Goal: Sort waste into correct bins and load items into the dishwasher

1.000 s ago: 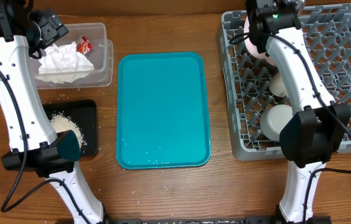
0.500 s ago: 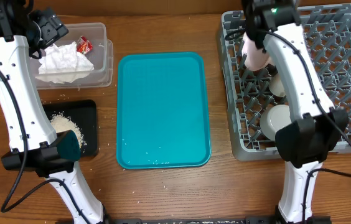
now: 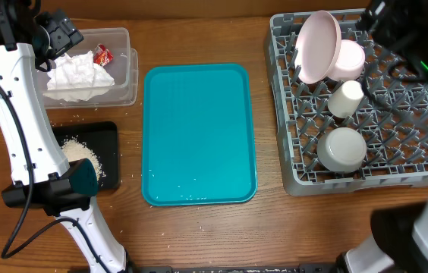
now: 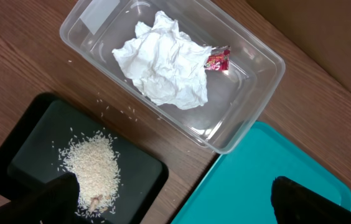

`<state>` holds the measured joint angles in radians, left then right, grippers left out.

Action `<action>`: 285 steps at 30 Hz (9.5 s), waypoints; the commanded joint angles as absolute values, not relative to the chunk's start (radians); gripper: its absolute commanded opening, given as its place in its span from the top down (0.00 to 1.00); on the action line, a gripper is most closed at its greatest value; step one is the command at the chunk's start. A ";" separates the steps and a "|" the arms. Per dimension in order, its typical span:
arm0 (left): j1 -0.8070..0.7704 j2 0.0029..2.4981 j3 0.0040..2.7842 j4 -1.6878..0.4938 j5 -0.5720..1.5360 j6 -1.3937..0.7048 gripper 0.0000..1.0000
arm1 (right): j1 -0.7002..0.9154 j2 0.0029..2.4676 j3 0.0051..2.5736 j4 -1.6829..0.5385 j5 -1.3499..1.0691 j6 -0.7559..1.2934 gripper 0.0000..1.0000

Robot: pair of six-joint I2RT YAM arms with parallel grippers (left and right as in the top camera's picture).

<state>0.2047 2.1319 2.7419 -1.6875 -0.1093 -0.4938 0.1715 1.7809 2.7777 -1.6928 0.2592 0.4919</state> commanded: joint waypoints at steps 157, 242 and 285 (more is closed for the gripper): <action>0.202 2.128 2.742 -1.689 -0.112 -0.478 0.00 | -0.053 0.003 0.009 -0.078 -0.081 0.152 0.00; 0.091 0.074 0.012 -0.003 0.023 -0.255 0.00 | -0.053 0.003 0.009 -0.078 -0.081 0.152 0.00; 0.076 0.004 0.005 -0.078 0.019 0.020 0.00 | -0.053 0.003 0.008 -0.078 -0.081 0.152 0.00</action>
<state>0.0834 0.0151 0.0086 -0.0757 0.0151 -0.0132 -0.0460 0.0147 0.0185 -0.0830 -0.0811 0.1566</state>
